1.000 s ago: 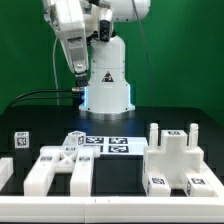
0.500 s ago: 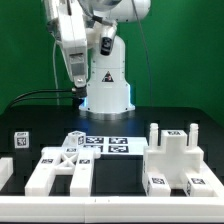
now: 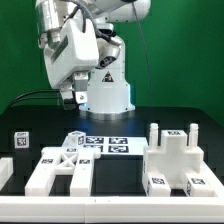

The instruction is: Assemble chair

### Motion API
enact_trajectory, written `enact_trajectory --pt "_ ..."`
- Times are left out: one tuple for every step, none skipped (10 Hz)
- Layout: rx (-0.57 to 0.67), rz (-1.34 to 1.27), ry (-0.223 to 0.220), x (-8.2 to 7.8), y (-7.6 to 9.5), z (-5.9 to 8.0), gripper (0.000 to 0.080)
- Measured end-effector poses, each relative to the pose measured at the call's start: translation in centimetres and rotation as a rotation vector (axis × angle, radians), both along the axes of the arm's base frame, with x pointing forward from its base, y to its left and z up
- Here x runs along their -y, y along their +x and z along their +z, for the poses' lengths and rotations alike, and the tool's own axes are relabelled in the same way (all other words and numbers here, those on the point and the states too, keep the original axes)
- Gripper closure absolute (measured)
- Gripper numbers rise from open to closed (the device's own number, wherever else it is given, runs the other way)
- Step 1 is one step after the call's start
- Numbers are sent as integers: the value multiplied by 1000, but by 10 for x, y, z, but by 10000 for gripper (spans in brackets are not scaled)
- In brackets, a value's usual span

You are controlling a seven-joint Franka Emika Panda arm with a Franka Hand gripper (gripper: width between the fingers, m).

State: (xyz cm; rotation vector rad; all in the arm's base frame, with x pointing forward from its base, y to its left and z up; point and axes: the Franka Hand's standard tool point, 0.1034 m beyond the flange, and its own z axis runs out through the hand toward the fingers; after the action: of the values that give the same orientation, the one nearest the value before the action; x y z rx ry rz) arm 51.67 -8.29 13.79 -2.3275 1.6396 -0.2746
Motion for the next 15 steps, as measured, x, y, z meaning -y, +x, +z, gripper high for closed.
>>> enact_trajectory --pt "-1 1 -1 0 0 -1 150" --pt "-2 1 -1 0 0 -1 150" --pt "-15 52 -5 -1 0 -3 150" --pt "-36 172 -16 2 11 -8 150" --pt "-23 250 -42 7 25 -11 150" --pt "-26 292 -57 0 31 -16 150" --pt "-26 336 -69 -5 29 -20 150" --pt "-15 296 -75 -3 25 -22 150" --pt "-17 302 -76 -3 25 -22 150" --pt "-16 302 -77 -3 25 -22 150" --pt "-24 328 -81 -4 25 -23 150" --pt "-59 453 -110 -7 30 -26 150" --pt "-54 606 -160 -9 41 -33 150" --pt "-57 670 -160 -17 44 -40 150" --pt "-60 670 -156 -22 40 -43 150"
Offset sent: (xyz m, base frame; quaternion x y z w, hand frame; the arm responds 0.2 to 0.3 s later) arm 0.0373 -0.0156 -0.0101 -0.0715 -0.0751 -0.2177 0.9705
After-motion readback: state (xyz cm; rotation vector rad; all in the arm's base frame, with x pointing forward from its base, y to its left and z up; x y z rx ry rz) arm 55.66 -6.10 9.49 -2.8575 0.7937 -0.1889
